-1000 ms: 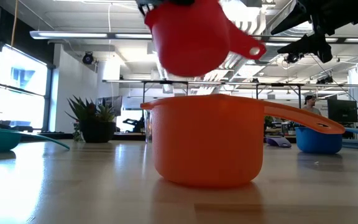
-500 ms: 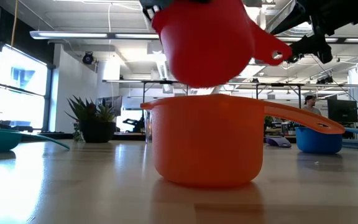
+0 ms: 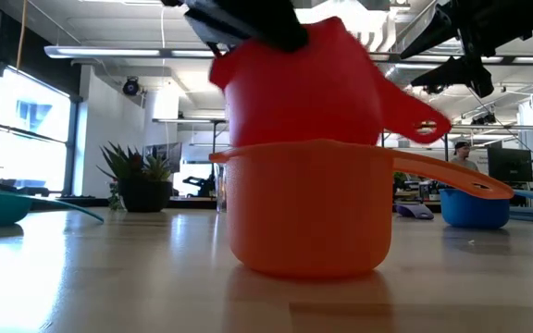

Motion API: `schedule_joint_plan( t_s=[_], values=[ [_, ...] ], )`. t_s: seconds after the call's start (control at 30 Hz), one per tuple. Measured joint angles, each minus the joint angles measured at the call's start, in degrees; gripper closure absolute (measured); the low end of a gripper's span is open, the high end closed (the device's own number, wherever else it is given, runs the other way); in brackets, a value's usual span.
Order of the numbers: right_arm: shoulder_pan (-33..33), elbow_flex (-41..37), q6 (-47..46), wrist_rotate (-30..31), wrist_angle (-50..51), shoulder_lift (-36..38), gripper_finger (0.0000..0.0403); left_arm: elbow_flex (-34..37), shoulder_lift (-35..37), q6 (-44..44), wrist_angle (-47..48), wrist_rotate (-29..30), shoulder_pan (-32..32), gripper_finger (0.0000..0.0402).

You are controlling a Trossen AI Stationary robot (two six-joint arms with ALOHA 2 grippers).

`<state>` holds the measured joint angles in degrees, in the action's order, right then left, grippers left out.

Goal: Nest measuring cups in basket
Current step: Stack the red measuring cup on the orange measuring cup

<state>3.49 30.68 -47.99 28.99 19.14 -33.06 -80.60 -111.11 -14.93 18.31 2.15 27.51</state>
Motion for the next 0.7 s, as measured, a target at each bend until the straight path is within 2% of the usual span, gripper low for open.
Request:
schedule_joint_plan(
  t_s=[0.7],
  values=[
    [-0.02, 0.00, 0.00, -0.26, -0.13, 0.00, 0.0164, 0.02, -0.20, 8.10, 2.09, -0.02, -0.55, 0.0375]
  ],
)
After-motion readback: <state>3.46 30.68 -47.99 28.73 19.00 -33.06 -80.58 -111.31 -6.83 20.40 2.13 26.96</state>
